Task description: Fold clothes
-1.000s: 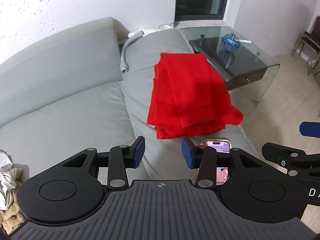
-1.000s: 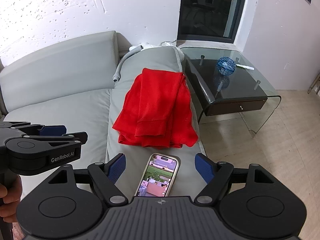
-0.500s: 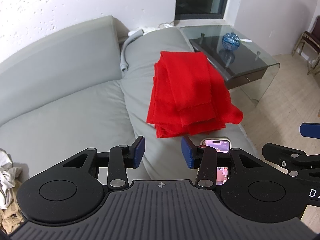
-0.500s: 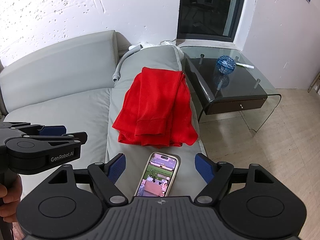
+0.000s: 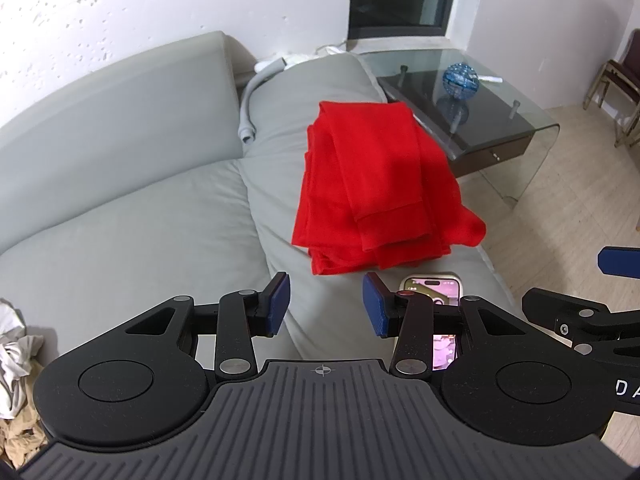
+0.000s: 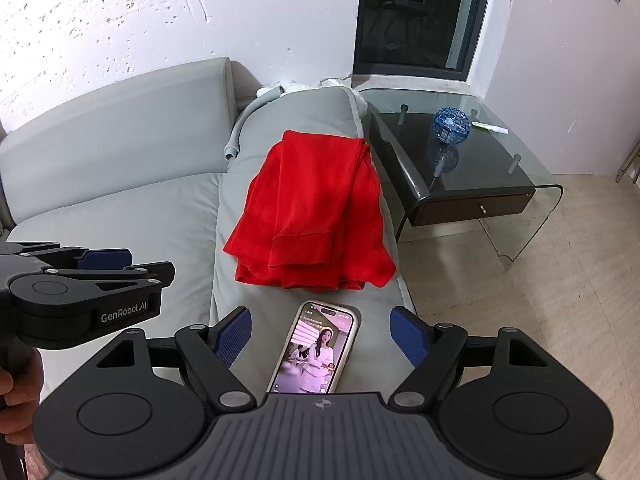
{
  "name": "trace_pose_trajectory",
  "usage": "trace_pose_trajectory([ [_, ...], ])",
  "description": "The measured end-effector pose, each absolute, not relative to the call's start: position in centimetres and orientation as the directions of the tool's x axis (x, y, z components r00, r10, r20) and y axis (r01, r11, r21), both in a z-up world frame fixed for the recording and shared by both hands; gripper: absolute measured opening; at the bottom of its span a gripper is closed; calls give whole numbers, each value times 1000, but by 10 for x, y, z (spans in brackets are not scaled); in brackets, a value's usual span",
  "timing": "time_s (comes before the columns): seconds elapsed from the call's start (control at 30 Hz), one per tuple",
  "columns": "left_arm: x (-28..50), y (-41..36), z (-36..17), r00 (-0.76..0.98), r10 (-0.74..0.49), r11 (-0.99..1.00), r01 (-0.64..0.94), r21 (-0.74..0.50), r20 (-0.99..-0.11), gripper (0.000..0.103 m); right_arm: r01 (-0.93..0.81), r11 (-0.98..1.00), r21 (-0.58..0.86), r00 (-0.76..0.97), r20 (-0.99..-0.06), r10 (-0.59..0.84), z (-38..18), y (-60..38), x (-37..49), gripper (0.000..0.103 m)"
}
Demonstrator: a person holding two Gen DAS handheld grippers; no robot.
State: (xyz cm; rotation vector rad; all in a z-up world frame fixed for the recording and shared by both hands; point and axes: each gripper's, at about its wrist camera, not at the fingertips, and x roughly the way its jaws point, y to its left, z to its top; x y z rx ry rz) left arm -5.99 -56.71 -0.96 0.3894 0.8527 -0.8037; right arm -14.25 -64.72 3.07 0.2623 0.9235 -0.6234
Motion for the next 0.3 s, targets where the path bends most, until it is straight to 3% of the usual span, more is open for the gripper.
trace_pose_trajectory([
  [0.3, -62, -566, -9, 410, -475, 645, 764, 9, -779, 46, 610, 791, -53, 439, -808, -392, 28, -645, -143, 76],
])
